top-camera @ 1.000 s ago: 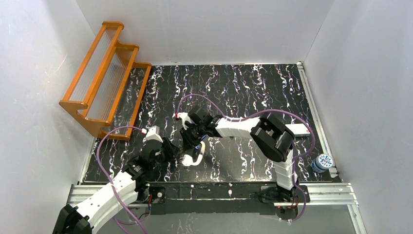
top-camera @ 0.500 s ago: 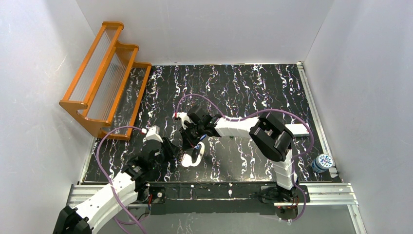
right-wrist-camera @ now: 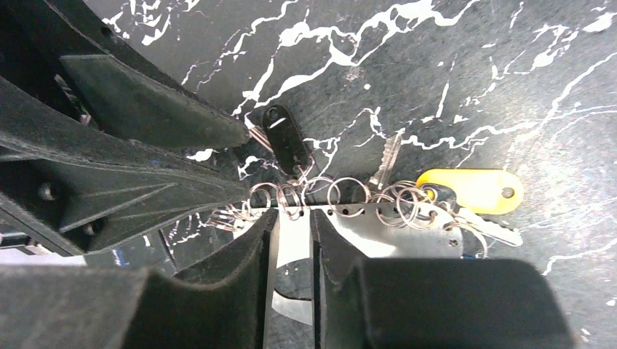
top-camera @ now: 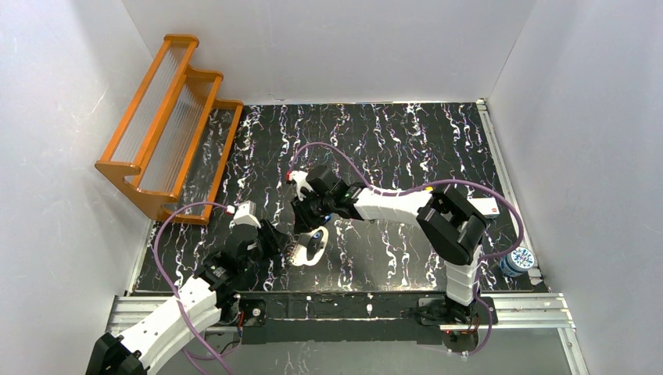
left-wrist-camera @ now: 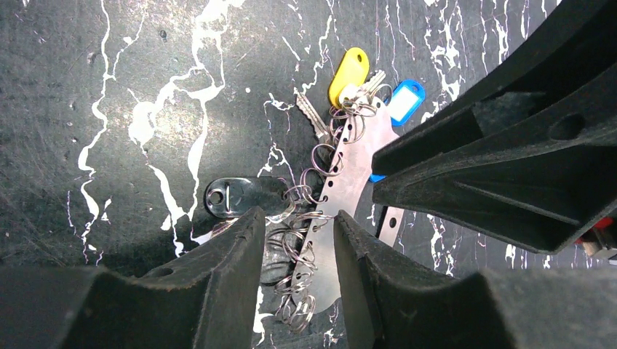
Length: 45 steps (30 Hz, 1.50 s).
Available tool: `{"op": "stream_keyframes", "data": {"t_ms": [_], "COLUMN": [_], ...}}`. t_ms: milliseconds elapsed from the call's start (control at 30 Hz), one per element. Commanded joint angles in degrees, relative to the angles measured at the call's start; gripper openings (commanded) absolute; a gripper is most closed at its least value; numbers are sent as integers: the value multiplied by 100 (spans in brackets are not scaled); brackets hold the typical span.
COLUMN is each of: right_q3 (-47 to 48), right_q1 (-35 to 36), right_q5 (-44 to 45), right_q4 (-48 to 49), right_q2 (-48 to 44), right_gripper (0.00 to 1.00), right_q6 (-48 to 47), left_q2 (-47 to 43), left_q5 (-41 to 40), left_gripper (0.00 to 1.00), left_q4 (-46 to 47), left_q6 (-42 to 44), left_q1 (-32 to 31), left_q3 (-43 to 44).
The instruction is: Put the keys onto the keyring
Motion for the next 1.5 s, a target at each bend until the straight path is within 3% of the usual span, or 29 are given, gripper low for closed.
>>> {"op": "stream_keyframes", "data": {"t_ms": [0,467,700,1133,1267,1467], "right_q3": [-14,340,455,528,398,148], "right_q1": [-16,4,33,35,40,62], "right_q5": [195,-425,-313,-70,-415,-750], "right_q4": [148,-161,-261,-326,-130,176], "right_q2": [-196,394,600,573,430,213], "right_gripper": [32,32,33,11,13,29], "right_q6": [-18,-96,-111,-96,-191,-341], "left_q2": [-69,-209,-197,-211,-223,-229], "left_q5": [-32,-85,-76,-89,-80,-85], "left_gripper": [38,38,38,38,38,38], "left_q4": [-116,-272,-264,-259,-259,-259], "left_q6": [80,70,25,-4,-5,-5], "left_q1": [-24,-24,-24,-23,-24,-24], "left_q3": [54,45,19,-20,-16,-16]}}
